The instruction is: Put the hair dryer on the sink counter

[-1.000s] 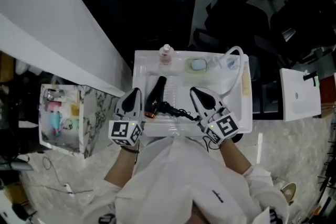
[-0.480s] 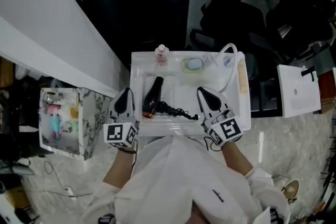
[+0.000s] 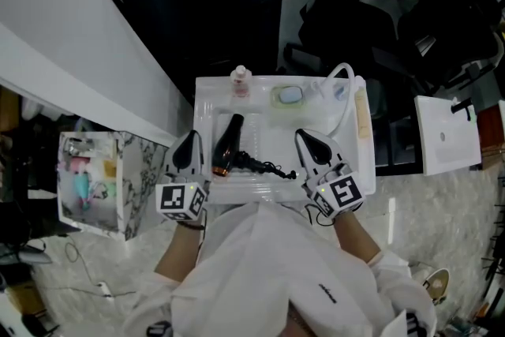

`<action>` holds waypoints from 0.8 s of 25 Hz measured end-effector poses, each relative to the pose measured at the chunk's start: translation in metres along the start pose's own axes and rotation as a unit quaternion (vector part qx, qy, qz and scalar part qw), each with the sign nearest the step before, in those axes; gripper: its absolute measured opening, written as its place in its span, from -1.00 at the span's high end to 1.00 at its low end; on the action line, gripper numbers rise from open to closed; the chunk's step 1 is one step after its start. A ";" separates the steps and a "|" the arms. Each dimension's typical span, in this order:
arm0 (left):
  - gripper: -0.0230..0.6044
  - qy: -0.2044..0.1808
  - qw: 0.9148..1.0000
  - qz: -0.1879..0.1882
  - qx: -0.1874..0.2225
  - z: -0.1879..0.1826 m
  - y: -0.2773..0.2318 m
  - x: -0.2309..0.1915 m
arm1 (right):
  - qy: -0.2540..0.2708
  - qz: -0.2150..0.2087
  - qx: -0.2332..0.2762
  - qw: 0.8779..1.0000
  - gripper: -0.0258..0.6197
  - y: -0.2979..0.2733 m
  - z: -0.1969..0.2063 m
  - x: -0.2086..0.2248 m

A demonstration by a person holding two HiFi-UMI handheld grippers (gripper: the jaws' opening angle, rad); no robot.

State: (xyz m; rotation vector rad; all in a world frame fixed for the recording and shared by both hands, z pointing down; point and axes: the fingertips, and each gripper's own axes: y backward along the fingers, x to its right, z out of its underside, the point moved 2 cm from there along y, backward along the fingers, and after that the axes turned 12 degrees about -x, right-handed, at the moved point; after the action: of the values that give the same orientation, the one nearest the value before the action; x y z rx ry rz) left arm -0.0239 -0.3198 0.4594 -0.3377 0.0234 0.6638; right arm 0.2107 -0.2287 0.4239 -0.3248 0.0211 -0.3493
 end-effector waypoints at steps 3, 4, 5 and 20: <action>0.85 0.002 1.000 0.003 0.001 0.000 0.000 0.001 | 0.003 -0.001 -0.007 1.000 0.87 0.000 0.003 -0.002; 0.85 0.002 1.000 0.004 0.002 0.000 0.000 0.001 | 0.004 -0.001 -0.009 1.000 0.87 0.000 0.003 -0.002; 0.85 0.002 1.000 0.005 0.002 0.000 -0.001 0.001 | 0.005 -0.001 -0.009 1.000 0.87 -0.001 0.004 -0.003; 0.85 0.009 1.000 0.014 0.001 0.002 -0.004 0.003 | 0.024 -0.009 -0.029 0.999 0.87 -0.007 0.007 -0.013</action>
State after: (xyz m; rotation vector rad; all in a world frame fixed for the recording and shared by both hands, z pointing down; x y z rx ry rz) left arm -0.0191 -0.3198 0.4622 -0.3420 0.0458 0.6886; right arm 0.1965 -0.2280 0.4325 -0.3741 0.0749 -0.3754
